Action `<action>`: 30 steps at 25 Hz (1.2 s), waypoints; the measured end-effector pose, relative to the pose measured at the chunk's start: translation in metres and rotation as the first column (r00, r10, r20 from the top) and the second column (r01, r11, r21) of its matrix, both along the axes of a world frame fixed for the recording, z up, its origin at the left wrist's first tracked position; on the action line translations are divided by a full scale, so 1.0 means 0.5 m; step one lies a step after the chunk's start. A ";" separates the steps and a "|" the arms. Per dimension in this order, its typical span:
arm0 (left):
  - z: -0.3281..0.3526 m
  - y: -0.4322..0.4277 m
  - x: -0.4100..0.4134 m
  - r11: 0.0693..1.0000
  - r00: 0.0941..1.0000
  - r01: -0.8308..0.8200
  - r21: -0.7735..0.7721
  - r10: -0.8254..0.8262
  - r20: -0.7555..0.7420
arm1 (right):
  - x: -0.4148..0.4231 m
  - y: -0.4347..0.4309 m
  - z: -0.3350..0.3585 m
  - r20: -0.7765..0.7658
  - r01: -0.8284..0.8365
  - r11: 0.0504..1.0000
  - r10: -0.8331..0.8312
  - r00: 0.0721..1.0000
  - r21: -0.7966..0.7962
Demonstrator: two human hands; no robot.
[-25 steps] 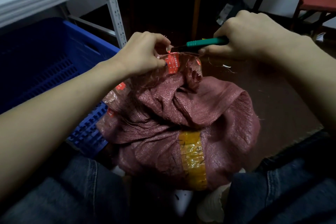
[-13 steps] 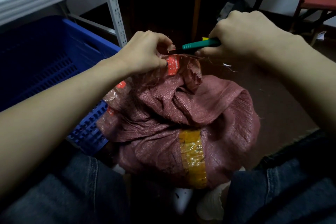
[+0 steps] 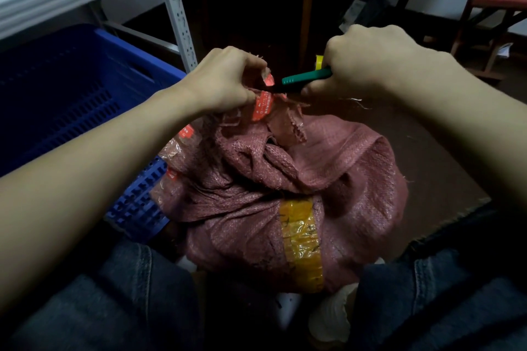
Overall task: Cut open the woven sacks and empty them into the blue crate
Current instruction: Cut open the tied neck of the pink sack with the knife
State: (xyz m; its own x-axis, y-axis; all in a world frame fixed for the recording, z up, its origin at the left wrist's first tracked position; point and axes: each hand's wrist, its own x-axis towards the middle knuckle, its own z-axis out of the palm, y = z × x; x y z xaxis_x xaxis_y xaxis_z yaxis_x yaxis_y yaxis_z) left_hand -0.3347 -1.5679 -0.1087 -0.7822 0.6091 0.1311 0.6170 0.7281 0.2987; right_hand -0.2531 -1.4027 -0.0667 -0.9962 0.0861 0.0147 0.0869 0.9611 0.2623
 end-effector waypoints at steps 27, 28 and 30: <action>-0.002 0.004 -0.011 0.883 0.948 0.159 0.442 -0.262 0.181 | -0.083 0.115 -0.062 -0.061 0.098 0.527 -0.276 0.959 -0.844; 0.001 0.000 -0.013 0.871 0.968 0.135 0.472 -0.219 0.126 | -0.080 0.127 -0.059 -0.062 0.110 0.523 -0.300 0.952 -0.845; 0.009 -0.010 -0.020 0.848 0.997 0.062 0.527 -0.081 0.013 | -0.074 0.149 -0.046 -0.083 0.121 0.508 -0.361 0.929 -0.853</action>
